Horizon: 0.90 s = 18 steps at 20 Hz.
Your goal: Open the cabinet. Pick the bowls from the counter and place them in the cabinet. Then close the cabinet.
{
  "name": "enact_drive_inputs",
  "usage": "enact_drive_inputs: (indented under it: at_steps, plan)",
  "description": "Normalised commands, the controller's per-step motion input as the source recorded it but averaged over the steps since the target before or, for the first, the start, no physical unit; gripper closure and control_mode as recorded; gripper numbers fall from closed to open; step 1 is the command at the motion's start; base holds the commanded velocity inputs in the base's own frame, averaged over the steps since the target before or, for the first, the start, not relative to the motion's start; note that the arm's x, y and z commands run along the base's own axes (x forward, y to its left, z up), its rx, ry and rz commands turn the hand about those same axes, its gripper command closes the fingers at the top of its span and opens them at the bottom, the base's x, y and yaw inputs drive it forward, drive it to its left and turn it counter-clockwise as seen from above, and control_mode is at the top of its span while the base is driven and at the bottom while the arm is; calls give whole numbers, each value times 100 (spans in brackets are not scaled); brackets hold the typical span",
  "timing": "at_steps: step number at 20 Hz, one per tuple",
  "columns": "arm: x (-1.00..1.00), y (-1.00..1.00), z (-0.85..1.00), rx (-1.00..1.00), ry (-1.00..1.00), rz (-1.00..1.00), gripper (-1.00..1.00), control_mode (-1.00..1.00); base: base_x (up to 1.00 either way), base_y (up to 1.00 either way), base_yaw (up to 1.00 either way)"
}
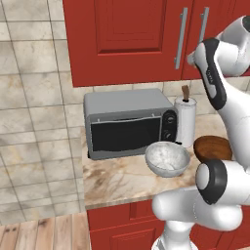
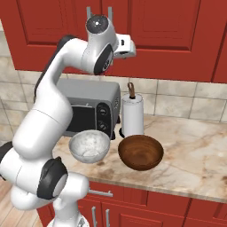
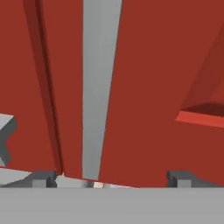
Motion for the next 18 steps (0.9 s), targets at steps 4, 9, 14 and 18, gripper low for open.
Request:
enact_drive_inputs:
  at_steps: [4,9,14,18]
  plan:
    - [43,3,0,1,-8,3,-100,-100,0,0,0]
    - [41,12,0,-2,-24,1,-100,-100,0,0,0]
    - [45,17,0,-7,-28,0,-100,-100,0,0,0]
    - [68,33,0,-8,-22,-3,-100,-100,0,0,0]
